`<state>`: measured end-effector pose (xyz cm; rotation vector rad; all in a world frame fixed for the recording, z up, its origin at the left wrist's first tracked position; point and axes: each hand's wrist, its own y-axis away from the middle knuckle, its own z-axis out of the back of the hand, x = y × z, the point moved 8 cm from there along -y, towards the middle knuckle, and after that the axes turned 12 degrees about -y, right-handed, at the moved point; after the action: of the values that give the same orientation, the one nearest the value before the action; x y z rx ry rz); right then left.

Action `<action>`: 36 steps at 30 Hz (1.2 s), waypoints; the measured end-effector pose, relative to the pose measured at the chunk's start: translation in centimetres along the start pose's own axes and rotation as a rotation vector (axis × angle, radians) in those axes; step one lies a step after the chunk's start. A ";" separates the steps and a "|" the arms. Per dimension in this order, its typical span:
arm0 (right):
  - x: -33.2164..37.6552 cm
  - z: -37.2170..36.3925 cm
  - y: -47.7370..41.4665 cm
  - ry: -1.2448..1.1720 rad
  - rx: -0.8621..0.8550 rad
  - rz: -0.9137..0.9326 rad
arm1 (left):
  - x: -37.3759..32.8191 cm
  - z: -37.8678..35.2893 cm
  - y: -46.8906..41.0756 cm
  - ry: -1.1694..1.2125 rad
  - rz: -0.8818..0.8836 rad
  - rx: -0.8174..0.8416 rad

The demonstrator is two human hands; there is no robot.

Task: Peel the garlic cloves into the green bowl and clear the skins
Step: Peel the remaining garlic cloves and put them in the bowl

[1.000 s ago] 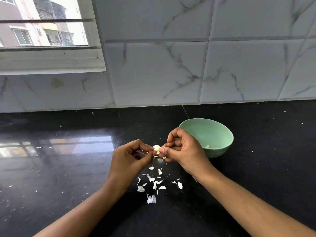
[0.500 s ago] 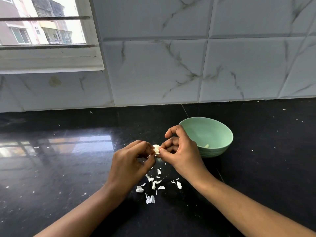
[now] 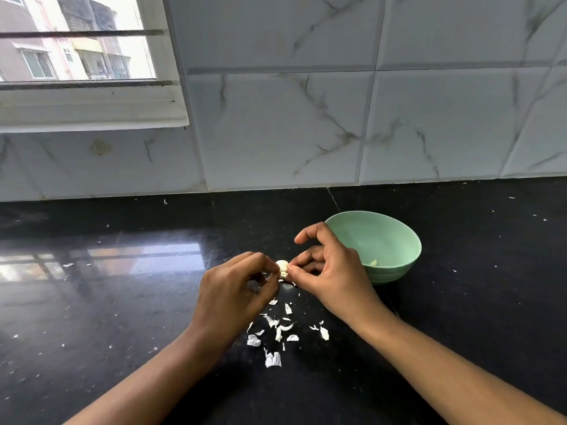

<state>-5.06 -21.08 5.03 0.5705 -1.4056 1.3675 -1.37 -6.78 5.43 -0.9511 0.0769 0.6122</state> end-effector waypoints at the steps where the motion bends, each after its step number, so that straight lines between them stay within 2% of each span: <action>1: 0.0 0.0 0.0 0.003 -0.002 0.006 | -0.1 0.1 0.0 -0.007 -0.011 -0.001; 8: 0.0 -0.4 0.2 0.087 -0.065 0.070 | -0.4 0.1 -0.1 -0.085 -0.073 -0.018; 14: 0.3 -0.7 0.1 0.138 -0.035 0.083 | -0.9 -0.3 0.2 -0.137 -0.135 -0.002; 22: 0.1 -0.6 0.0 0.072 -0.009 0.099 | 0.8 -0.7 0.1 0.068 0.116 0.067; 29: -0.2 -0.6 0.1 -0.086 -0.013 0.048 | 1.4 -0.8 0.3 0.097 0.248 0.095; 36: 0.3 -0.7 0.1 -0.054 0.021 0.105 | 1.6 -1.0 0.5 0.153 0.341 0.112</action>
<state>-5.06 -20.34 5.11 0.5569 -1.4840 1.4610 -0.11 -6.56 3.96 -0.8809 0.4122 0.8390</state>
